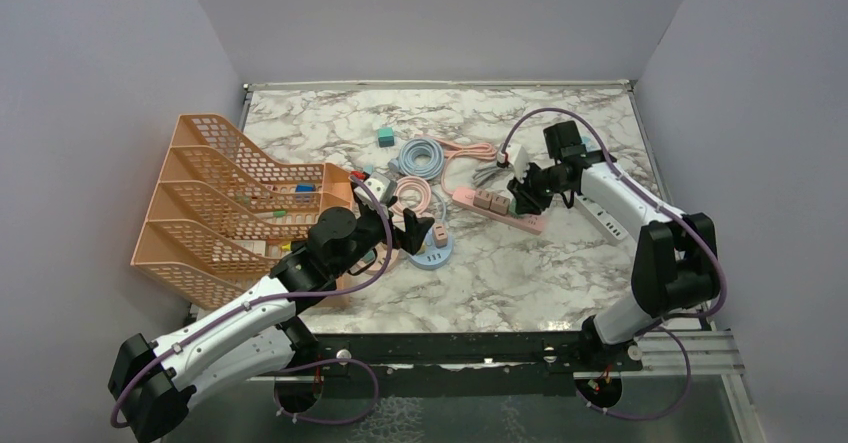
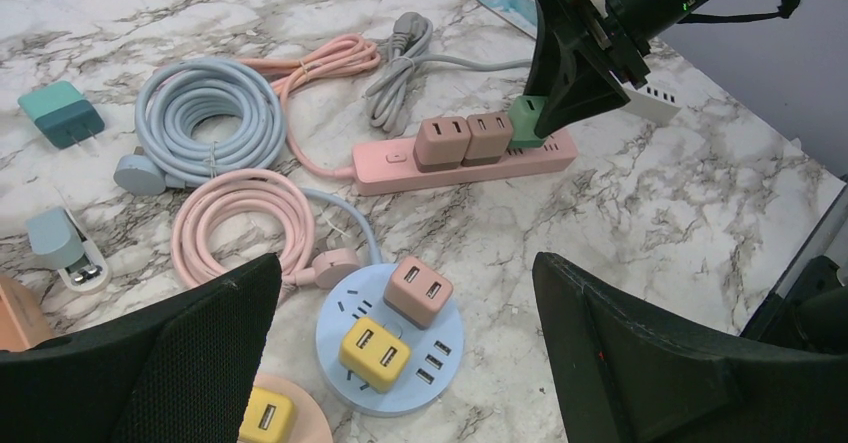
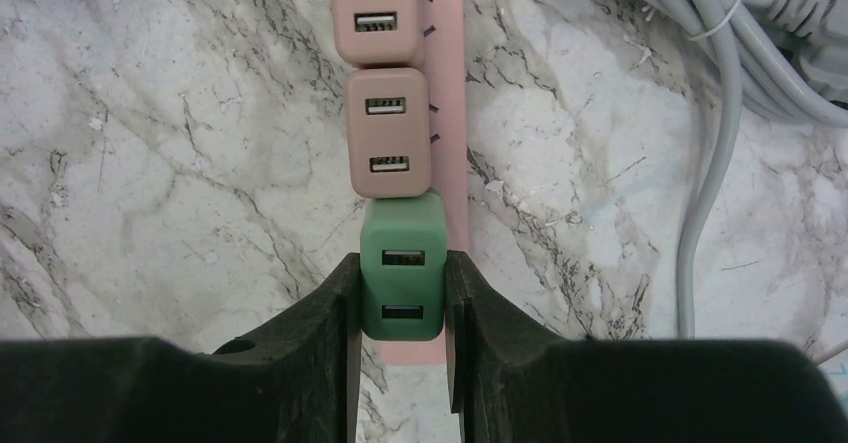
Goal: Insert the plug
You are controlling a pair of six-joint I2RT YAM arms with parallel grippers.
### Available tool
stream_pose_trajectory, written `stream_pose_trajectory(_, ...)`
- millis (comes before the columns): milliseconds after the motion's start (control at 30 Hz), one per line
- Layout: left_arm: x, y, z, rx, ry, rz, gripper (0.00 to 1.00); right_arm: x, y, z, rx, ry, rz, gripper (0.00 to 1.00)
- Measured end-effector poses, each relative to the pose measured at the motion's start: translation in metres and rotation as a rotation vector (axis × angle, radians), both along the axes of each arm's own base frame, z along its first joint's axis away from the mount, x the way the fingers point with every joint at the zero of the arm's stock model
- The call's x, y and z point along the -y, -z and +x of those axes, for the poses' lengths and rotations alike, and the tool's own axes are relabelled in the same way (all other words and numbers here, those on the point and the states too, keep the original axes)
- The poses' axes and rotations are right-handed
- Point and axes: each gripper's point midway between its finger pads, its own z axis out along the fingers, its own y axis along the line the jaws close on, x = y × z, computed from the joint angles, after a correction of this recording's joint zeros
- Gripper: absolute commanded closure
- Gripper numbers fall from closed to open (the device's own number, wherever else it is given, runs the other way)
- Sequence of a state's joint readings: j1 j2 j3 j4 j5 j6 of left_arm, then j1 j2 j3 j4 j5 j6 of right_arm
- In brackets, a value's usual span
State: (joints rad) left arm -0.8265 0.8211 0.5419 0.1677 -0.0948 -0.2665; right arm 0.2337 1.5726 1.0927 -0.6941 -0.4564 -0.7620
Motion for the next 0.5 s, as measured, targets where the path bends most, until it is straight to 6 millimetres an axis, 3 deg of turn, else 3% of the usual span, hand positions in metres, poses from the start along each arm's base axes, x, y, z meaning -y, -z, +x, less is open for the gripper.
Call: stream_pose_trajectory(500,-0.002,0.000,0.001,0.022,-0.001,0.022,0.01,0.000,0.016,-0.003,-0.043,-0.032,0.016,0.99)
